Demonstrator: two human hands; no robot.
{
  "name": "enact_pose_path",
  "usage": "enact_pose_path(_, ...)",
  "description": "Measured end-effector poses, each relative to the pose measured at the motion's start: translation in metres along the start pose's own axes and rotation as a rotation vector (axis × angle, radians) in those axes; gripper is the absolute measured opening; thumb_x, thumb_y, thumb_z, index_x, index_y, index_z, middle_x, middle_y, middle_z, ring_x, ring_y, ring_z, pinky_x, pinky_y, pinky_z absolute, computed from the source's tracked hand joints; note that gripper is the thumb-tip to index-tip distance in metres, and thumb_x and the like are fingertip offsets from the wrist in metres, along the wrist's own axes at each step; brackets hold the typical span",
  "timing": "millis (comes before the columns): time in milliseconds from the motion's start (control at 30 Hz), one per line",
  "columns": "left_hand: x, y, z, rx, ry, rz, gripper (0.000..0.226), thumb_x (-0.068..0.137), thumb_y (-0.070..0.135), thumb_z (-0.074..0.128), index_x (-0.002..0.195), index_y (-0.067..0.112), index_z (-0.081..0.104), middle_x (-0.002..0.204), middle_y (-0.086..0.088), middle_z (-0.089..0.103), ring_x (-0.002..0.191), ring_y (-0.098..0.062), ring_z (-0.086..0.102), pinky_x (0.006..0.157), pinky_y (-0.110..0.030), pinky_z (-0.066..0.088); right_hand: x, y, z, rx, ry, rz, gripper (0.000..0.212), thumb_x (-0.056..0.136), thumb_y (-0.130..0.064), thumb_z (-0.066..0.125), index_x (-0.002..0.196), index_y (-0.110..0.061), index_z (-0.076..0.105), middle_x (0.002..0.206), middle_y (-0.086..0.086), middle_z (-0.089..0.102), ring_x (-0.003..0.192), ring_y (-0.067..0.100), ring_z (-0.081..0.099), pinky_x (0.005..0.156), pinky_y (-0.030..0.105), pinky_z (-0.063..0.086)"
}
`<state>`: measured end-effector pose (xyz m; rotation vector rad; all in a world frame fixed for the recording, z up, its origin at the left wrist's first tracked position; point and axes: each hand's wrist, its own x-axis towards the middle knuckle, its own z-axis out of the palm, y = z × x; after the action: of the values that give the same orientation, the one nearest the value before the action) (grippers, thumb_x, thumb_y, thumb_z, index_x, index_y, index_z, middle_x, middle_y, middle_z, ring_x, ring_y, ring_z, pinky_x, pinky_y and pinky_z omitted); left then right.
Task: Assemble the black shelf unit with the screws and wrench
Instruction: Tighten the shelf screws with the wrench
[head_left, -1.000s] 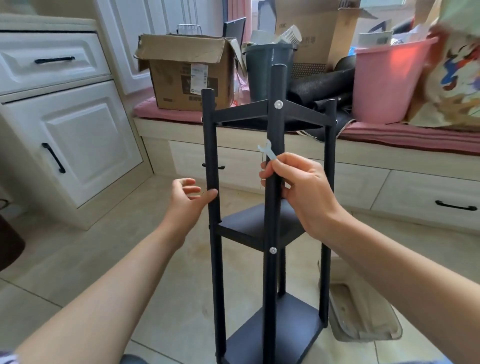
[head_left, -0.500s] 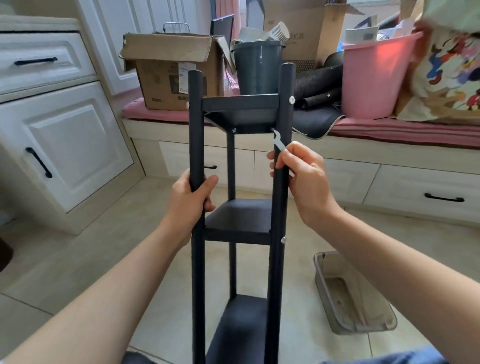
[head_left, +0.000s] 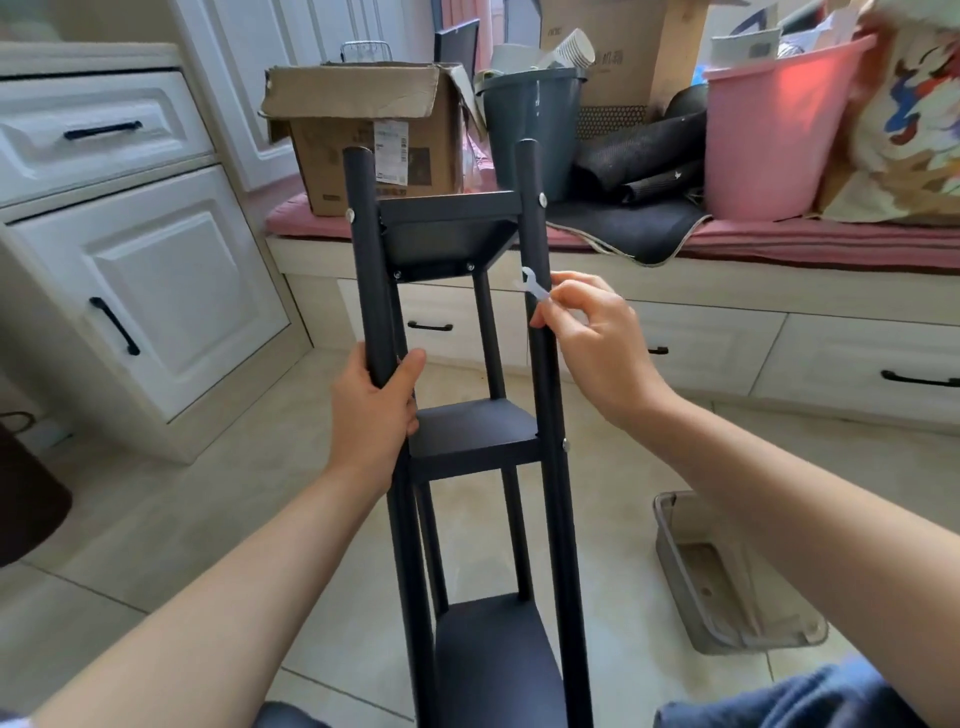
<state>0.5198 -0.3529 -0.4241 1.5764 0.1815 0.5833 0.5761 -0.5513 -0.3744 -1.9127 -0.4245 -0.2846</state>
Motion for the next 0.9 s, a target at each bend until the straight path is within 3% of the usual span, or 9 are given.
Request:
enact_pose_path(33,0.0,0.0,0.002,0.003,0.013,-0.002,0.021,0.096,0.025,0.067,0.085,0.018,0.05,0.054,0.007,0.042,0.045,-0.011,0.037,0.041,-0.024,0.037,-0.004,0.001,-0.002,-0.113,-0.007,-0.045,0.023,0.097,-0.013,0.056,0.084,-0.008,0.074,0.127,0.0,0.057,0.119,0.016,0.046,0.097,0.03,0.037)
enact_pose_path(100,0.001,0.0,0.005,0.014,0.032,-0.014,0.021,0.095,0.024,0.067,0.088,0.016,0.049,0.053,0.007,0.043,0.045,-0.012,0.039,0.043,-0.026,0.039,-0.013,0.005,-0.006,-0.345,-0.031,-0.16,0.017,0.095,-0.015,0.063,0.089,-0.01,0.077,0.134,0.003,0.052,0.123,0.022,0.041,0.096,0.026,0.033)
enact_pose_path(233,0.003,0.0,0.012,-0.033,-0.023,-0.03,0.019,0.095,0.021,0.066,0.09,0.017,0.048,0.056,0.003,0.046,0.044,-0.014,0.041,0.043,-0.027,0.039,-0.036,0.012,-0.014,-0.481,-0.094,-0.327,0.012,0.091,-0.015,0.069,0.085,-0.011,0.078,0.097,0.0,0.054,0.096,0.021,0.046,0.076,0.013,0.031)
enact_pose_path(367,-0.001,0.003,0.024,-0.088,-0.069,-0.036,0.02,0.095,0.02,0.066,0.086,0.021,0.048,0.054,0.003,0.045,0.041,-0.013,0.039,0.039,-0.024,0.037,-0.066,0.021,-0.013,-0.457,-0.374,-0.351,0.02,0.094,-0.014,0.065,0.078,-0.007,0.075,0.07,0.002,0.055,0.065,0.017,0.048,0.061,0.022,0.039)
enact_pose_path(433,-0.002,0.005,0.029,-0.101,-0.051,-0.043,0.021,0.095,0.019,0.065,0.085,0.021,0.047,0.052,0.003,0.042,0.039,-0.013,0.037,0.038,-0.024,0.035,-0.079,0.026,-0.011,-0.473,-0.495,-0.346,0.024,0.094,-0.015,0.065,0.074,-0.005,0.072,0.061,0.001,0.054,0.057,0.018,0.043,0.058,0.018,0.035)
enact_pose_path(533,-0.001,0.007,0.034,-0.118,-0.024,-0.056,0.02,0.095,0.018,0.065,0.085,0.021,0.047,0.052,0.004,0.04,0.039,-0.013,0.036,0.038,-0.024,0.034,-0.091,0.037,-0.008,-0.45,-0.596,-0.243,0.025,0.096,-0.019,0.062,0.078,-0.004,0.071,0.056,0.003,0.052,0.055,0.018,0.037,0.054,0.018,0.034)
enact_pose_path(633,-0.001,0.008,0.035,-0.11,-0.005,-0.062,0.019,0.095,0.016,0.064,0.086,0.021,0.047,0.051,0.004,0.039,0.04,-0.014,0.035,0.038,-0.025,0.034,-0.095,0.048,-0.004,-0.423,-0.582,-0.145,0.025,0.097,-0.019,0.061,0.082,-0.003,0.072,0.062,0.008,0.062,0.058,0.023,0.048,0.056,0.021,0.04)
enact_pose_path(800,-0.002,0.011,0.035,-0.077,0.011,-0.05,0.021,0.096,0.012,0.062,0.084,0.019,0.046,0.05,0.005,0.04,0.039,-0.013,0.036,0.038,-0.025,0.035,-0.096,0.058,0.02,-0.286,-0.542,0.11,0.022,0.096,-0.021,0.062,0.08,-0.012,0.075,0.07,-0.004,0.07,0.055,-0.002,0.054,0.053,0.007,0.037)
enact_pose_path(900,-0.002,0.011,0.037,-0.037,0.019,-0.045,0.022,0.096,0.011,0.062,0.084,0.019,0.045,0.051,0.006,0.042,0.038,-0.012,0.038,0.038,-0.024,0.035,-0.099,0.062,0.042,-0.141,-0.52,0.242,0.018,0.096,-0.025,0.062,0.083,-0.023,0.075,0.07,-0.008,0.068,0.057,-0.002,0.055,0.052,0.007,0.038)
